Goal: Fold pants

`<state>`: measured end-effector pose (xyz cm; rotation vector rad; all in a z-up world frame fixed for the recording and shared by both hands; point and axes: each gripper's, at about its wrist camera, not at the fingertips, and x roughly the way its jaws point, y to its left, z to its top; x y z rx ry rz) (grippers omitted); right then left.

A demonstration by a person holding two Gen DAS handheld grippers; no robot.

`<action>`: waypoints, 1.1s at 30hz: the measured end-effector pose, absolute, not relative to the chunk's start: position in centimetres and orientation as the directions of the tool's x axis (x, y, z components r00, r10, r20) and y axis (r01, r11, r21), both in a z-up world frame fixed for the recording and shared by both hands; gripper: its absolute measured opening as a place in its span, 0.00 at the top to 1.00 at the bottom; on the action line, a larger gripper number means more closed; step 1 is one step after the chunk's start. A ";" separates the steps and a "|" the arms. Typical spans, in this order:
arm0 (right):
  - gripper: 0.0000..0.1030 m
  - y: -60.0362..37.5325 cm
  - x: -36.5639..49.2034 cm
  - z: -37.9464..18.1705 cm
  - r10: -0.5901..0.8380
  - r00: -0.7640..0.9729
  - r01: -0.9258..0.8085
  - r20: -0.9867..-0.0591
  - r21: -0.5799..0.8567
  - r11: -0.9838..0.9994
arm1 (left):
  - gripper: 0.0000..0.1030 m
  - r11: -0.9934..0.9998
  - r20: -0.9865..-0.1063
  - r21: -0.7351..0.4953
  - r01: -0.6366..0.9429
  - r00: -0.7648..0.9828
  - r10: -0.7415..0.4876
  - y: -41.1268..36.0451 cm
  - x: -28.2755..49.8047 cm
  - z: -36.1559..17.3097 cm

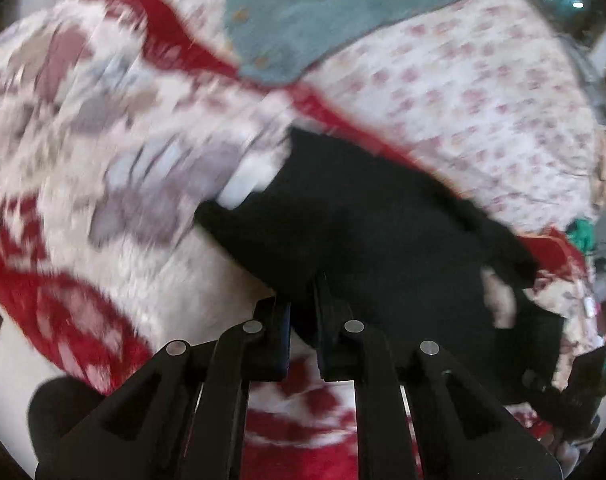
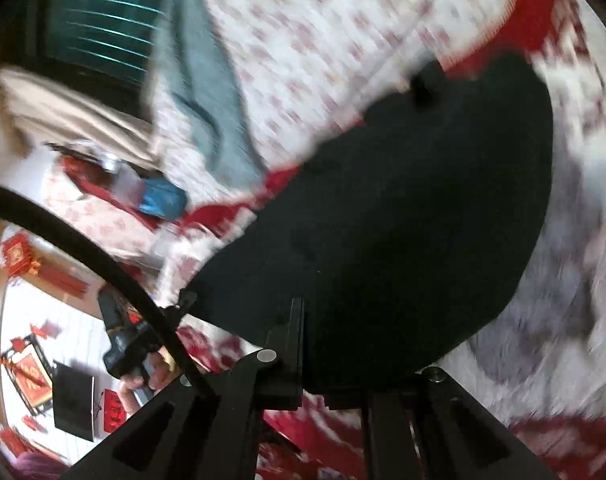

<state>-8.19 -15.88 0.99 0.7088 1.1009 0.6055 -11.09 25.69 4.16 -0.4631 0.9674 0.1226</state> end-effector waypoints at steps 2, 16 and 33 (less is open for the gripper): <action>0.90 -15.4 -8.0 -1.0 0.720 0.270 -0.058 -0.639 0.736 0.674 | 0.82 0.893 -0.832 -0.316 -0.322 0.547 -0.098 25.8 -11.3 3.2; 0.69 -28.0 -8.3 6.3 0.571 0.527 -0.040 -0.629 0.653 0.756 | 0.63 0.932 -0.744 -0.233 -0.279 0.668 0.014 24.7 -14.9 10.7; 0.63 -30.6 1.3 1.6 0.642 0.442 -0.007 -0.627 0.713 0.701 | 0.56 0.819 -0.753 -0.304 0.487 0.403 -0.519 -1.7 -7.6 8.5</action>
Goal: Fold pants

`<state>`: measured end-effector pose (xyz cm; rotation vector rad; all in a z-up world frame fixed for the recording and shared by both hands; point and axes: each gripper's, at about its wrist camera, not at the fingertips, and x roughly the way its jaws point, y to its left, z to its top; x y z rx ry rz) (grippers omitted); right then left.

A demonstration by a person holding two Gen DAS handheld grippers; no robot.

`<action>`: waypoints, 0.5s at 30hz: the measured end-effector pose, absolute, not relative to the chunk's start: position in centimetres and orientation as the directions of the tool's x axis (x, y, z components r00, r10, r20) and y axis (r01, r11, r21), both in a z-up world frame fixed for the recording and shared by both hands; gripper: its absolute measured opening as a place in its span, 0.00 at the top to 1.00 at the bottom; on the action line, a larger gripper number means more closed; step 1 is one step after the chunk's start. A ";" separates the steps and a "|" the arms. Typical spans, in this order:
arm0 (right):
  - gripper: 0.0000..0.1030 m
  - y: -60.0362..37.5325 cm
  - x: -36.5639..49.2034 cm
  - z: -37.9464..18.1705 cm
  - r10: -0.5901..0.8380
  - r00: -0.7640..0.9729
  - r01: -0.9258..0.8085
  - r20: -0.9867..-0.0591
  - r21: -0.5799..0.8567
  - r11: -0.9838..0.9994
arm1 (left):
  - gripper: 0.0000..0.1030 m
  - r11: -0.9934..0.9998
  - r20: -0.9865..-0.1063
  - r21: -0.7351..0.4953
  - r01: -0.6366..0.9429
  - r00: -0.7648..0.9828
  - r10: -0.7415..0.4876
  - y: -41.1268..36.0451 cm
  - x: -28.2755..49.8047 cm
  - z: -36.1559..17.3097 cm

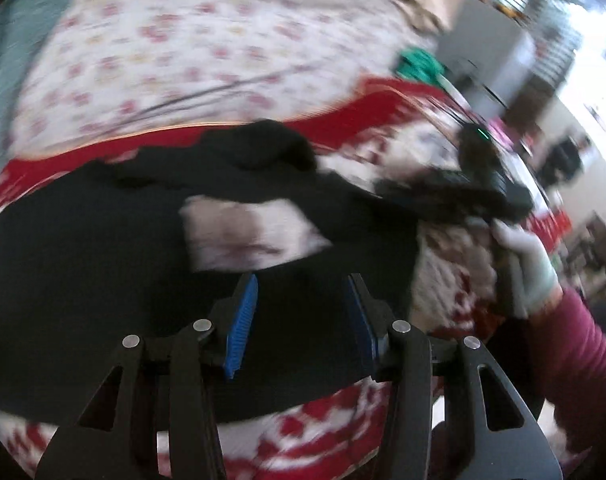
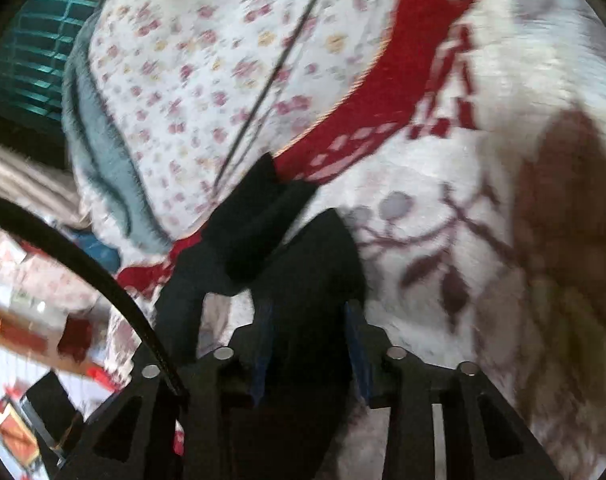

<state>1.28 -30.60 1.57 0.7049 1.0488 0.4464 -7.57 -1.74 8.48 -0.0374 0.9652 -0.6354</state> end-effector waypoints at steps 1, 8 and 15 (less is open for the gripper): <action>0.62 -30.5 1.5 1.5 0.645 0.435 -0.014 -0.628 0.712 0.702 | 0.56 0.794 -0.754 -0.309 0.523 0.375 -0.540 -2.9 -7.2 8.2; 0.62 -30.3 4.4 -0.2 0.720 0.407 -0.035 -0.562 0.779 0.627 | 0.56 0.714 -0.789 -0.255 0.653 0.286 -0.543 -7.2 -4.8 5.8; 0.92 -27.8 5.0 -1.3 0.656 0.436 -0.104 -0.616 0.690 0.717 | 0.56 0.692 -0.828 -0.245 0.679 0.225 -0.513 -8.1 -3.5 2.9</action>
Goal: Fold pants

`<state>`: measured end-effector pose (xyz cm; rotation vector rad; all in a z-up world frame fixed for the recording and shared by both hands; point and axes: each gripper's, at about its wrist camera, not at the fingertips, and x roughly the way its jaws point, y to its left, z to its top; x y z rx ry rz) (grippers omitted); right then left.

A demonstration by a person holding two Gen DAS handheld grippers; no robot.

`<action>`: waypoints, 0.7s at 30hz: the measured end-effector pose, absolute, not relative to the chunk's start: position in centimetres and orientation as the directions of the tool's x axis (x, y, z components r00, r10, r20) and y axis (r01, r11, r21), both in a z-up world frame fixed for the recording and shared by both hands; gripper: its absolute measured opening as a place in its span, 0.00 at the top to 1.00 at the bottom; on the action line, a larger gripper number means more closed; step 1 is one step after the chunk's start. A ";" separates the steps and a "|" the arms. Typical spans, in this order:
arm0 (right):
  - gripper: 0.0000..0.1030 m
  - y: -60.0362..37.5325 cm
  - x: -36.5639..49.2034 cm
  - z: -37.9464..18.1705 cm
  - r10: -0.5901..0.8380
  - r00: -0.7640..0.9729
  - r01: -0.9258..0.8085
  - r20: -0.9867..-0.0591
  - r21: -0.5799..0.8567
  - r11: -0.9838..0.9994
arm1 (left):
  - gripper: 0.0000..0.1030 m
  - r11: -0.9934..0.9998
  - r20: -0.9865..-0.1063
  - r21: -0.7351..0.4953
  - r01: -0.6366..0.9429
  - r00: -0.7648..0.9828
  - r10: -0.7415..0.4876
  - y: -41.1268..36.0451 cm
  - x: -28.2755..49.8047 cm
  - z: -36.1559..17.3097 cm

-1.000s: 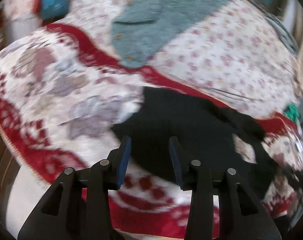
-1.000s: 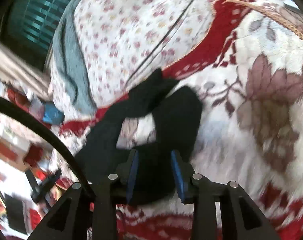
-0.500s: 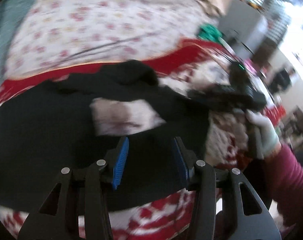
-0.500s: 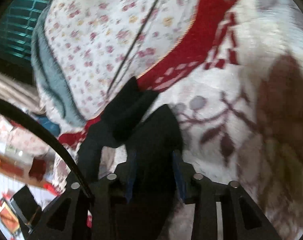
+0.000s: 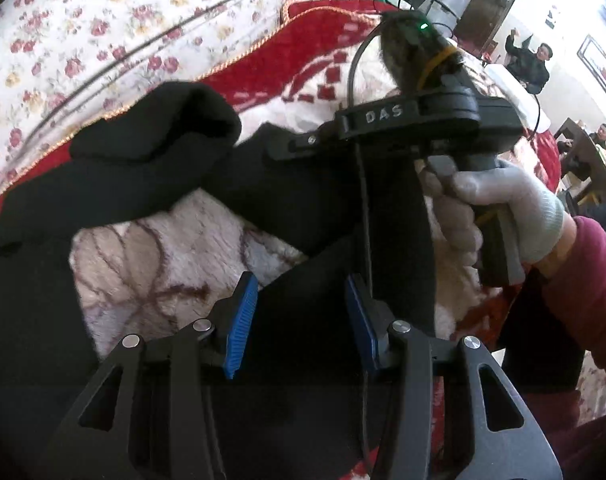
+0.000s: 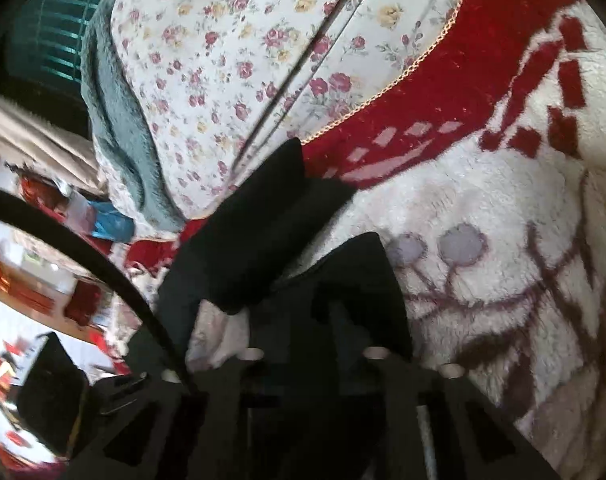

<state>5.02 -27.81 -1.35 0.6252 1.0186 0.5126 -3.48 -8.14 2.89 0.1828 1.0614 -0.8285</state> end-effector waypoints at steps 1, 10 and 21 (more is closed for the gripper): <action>0.93 -28.0 4.8 -1.1 0.645 0.447 -0.096 -0.620 0.683 0.724 | 0.56 0.694 -0.823 -0.254 0.674 0.226 -0.521 -8.0 -3.5 2.8; 0.42 -30.4 4.3 1.0 0.507 0.514 -0.037 -0.692 0.573 0.819 | 0.56 0.662 -0.809 -0.262 0.702 0.214 -0.547 -8.0 -3.9 3.2; 0.93 -27.9 3.7 0.8 0.549 0.539 -0.137 -0.639 0.576 0.806 | 0.53 0.598 -0.832 -0.199 0.776 0.189 -0.522 -10.0 -4.1 2.6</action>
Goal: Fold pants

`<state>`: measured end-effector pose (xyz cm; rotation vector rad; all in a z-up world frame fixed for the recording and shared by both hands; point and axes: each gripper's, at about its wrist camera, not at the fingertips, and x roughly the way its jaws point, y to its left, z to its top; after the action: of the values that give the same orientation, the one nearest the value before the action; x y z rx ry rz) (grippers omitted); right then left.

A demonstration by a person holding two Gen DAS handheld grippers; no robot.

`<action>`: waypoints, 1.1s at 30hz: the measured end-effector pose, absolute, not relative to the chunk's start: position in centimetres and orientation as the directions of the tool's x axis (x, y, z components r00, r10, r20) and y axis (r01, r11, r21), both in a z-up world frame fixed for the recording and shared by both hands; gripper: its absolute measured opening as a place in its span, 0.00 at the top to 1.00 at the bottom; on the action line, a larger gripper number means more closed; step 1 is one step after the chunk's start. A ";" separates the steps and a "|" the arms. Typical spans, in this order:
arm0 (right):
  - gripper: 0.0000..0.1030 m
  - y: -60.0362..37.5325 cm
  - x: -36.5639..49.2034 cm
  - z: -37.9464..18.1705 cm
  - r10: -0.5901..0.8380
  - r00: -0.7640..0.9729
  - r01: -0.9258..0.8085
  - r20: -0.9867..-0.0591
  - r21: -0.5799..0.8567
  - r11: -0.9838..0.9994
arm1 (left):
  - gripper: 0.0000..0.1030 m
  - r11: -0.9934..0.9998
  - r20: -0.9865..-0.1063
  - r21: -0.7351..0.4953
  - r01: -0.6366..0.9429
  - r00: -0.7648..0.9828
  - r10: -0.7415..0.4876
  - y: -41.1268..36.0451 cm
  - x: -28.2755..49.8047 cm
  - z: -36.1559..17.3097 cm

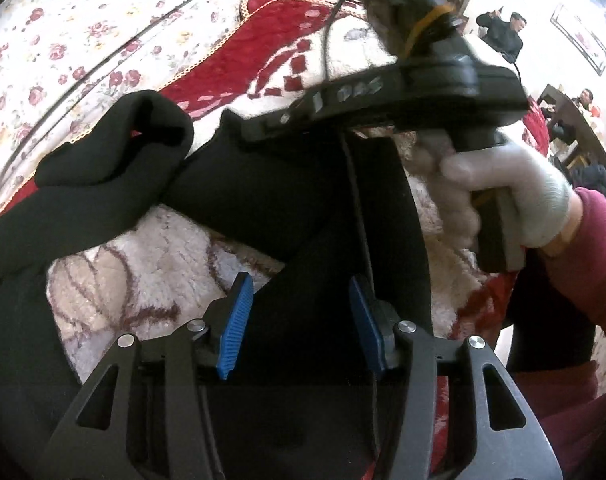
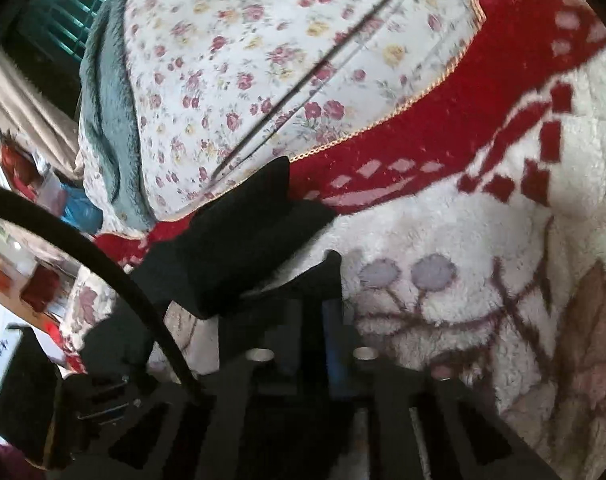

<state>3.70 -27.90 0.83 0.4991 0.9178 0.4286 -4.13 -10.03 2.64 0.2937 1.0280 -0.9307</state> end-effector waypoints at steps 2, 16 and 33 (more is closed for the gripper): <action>0.95 -28.7 2.4 1.9 0.551 0.578 -0.120 -0.602 0.604 0.788 | 0.74 0.590 -0.837 -0.168 0.790 0.202 -0.508 -10.3 -4.3 2.6; 0.95 -35.1 -11.7 10.5 0.367 0.837 0.023 -0.406 0.697 0.717 | 0.94 0.587 -0.735 -0.212 0.781 0.269 -0.623 -7.8 -5.7 6.2; 0.92 -35.5 -0.8 3.3 0.413 0.640 0.200 -0.648 0.659 0.725 | 0.89 0.819 -0.806 -0.270 0.506 0.346 -0.479 -5.5 -1.1 3.7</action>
<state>-0.75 -35.53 3.33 0.7751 0.8905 0.1363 -1.11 -5.46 3.69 0.0290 1.0361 -0.6394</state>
